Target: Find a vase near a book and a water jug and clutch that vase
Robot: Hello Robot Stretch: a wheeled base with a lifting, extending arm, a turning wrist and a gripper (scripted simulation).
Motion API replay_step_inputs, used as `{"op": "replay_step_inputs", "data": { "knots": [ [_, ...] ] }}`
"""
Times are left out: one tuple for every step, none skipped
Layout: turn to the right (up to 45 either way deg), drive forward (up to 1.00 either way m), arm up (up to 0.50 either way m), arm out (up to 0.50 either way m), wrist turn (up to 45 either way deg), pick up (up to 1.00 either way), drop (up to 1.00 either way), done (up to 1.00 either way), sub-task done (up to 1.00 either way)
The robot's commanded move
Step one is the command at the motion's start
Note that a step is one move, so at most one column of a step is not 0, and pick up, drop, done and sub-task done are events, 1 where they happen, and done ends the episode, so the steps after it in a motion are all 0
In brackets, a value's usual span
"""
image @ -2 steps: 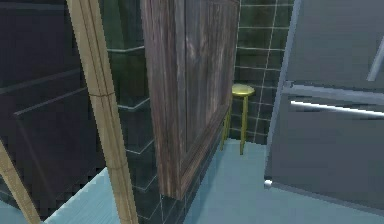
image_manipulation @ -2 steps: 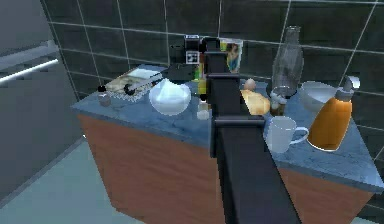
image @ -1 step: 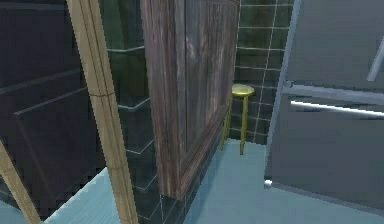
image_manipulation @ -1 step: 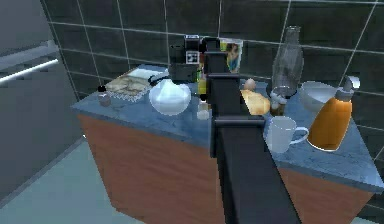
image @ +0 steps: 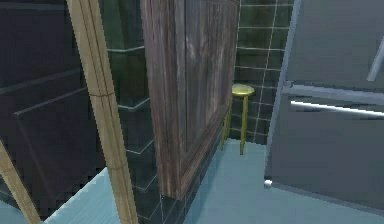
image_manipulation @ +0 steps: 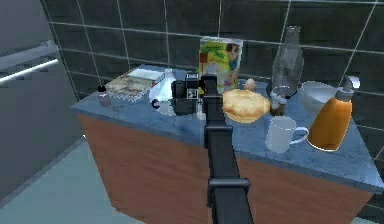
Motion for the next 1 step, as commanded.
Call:
{"op": "replay_step_inputs", "data": {
  "knots": [
    [0.0, 0.0, 0.0, 0.0, 0.0, 1.0, 0.0, 0.0, 0.0]
  ]
}}
